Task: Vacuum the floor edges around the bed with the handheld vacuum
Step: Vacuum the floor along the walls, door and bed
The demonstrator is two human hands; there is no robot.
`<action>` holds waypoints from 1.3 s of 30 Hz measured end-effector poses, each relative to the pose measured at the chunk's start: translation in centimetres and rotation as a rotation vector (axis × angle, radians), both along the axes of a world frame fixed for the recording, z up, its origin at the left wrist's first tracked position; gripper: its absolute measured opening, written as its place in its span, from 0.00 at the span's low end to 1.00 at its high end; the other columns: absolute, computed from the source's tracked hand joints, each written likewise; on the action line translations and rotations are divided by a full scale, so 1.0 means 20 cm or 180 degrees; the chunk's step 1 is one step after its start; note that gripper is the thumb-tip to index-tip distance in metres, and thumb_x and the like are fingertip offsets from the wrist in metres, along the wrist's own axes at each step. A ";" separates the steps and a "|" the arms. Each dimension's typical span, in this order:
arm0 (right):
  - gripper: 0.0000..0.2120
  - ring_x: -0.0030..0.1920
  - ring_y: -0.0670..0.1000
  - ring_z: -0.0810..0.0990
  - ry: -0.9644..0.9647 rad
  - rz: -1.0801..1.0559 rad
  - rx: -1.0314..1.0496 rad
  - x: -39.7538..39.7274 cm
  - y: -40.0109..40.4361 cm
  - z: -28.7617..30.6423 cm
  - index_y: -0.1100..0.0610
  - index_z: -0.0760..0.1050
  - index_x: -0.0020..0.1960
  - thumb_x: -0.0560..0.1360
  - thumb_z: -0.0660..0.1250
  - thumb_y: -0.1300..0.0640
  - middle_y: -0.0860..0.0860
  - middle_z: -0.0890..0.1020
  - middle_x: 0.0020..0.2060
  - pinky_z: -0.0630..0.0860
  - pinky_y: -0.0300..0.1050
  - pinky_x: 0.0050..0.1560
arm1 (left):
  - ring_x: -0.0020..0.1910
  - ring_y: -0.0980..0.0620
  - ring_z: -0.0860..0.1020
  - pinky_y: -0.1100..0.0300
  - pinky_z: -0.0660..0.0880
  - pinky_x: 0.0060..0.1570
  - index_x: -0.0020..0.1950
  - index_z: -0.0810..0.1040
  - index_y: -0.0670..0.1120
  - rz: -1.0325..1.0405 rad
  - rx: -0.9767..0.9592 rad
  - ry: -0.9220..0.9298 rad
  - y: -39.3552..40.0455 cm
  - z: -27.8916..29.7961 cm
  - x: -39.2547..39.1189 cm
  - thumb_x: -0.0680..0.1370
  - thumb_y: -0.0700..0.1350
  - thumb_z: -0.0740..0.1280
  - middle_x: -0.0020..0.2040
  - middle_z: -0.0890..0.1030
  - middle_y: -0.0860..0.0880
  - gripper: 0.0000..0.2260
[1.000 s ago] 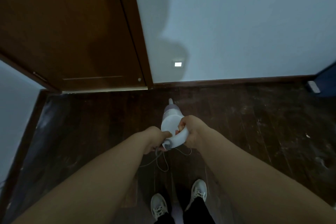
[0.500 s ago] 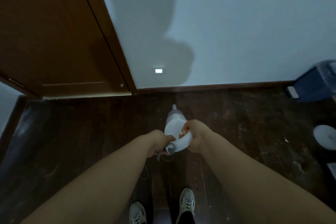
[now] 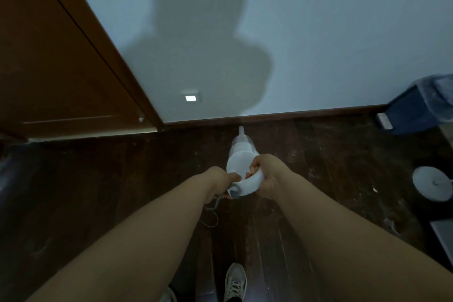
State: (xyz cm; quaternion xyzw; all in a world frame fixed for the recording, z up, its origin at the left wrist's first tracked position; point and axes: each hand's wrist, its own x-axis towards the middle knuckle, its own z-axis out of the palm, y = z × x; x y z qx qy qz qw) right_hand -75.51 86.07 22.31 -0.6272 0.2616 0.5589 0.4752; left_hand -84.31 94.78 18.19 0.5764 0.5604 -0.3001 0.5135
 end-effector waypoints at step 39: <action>0.24 0.35 0.52 0.70 0.0157 0.0993 0.0166 -0.78 0.87 -0.04 0.64 0.62 0.73 0.77 0.58 0.66 0.57 0.71 0.38 0.75 0.44 0.45 | 0.38 0.48 0.72 0.54 0.70 0.50 0.44 0.68 0.42 0.1002 0.0092 -0.0144 0.69 -0.03 -0.90 0.78 0.53 0.65 0.40 0.72 0.45 0.15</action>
